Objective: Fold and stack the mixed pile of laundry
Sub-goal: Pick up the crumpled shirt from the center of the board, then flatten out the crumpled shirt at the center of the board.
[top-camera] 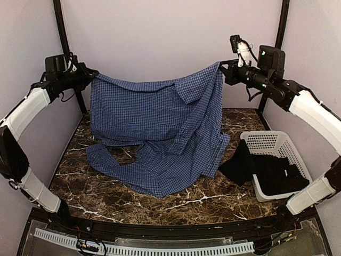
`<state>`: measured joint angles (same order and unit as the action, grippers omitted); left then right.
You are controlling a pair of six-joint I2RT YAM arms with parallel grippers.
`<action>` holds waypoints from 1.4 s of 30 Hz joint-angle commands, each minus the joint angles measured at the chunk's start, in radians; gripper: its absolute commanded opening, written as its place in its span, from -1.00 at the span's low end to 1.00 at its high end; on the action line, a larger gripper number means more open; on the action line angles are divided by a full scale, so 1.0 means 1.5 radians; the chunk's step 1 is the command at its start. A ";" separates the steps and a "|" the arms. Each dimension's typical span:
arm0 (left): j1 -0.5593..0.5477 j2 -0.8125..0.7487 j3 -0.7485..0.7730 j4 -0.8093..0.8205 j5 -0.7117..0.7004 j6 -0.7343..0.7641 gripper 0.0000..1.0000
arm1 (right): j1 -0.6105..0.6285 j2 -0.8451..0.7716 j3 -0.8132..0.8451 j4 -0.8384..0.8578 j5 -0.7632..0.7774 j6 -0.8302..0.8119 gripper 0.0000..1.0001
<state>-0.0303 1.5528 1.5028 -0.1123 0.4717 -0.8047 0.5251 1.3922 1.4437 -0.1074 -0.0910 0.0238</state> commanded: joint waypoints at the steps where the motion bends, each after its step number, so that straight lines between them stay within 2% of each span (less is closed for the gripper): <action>1: 0.006 -0.068 0.058 -0.098 -0.016 0.042 -1.00 | -0.004 -0.024 0.088 -0.002 -0.001 -0.011 -1.00; 9: 0.005 -0.176 0.185 -0.173 0.020 0.061 -1.00 | 0.012 -0.085 0.168 -0.040 -0.075 0.011 -1.00; 15: 0.005 -0.258 0.219 -0.214 0.052 0.062 -1.00 | 0.114 -0.150 0.219 -0.103 -0.057 -0.041 -1.00; 19: 0.005 -0.307 0.253 -0.258 0.063 0.080 -1.00 | 0.149 -0.205 0.232 -0.127 -0.058 -0.037 -1.00; 23: 0.005 -0.332 0.310 -0.294 0.074 0.083 -1.00 | 0.159 -0.250 0.247 -0.143 -0.101 -0.016 -1.00; 28: 0.005 -0.338 0.350 -0.301 0.087 0.053 -1.00 | 0.160 -0.253 0.291 -0.166 -0.137 0.023 -1.00; 33: 0.005 -0.340 0.292 -0.296 0.052 0.051 -1.00 | 0.160 -0.235 0.272 -0.167 -0.027 -0.009 -1.00; 37: 0.005 -0.311 0.192 -0.265 0.013 0.046 -1.00 | 0.143 -0.184 0.227 -0.151 0.096 -0.051 -1.00; 40: 0.006 -0.272 0.099 -0.207 -0.020 0.051 -1.00 | 0.064 -0.134 0.179 -0.124 0.069 -0.019 -1.00; 42: 0.014 -0.235 0.054 -0.174 -0.028 0.049 -1.00 | -0.008 -0.098 0.131 -0.080 0.000 0.040 -1.00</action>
<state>-0.0242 1.0985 1.6981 -0.4789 0.4976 -0.7269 0.6598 1.1412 1.7481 -0.3264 -0.0612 -0.0086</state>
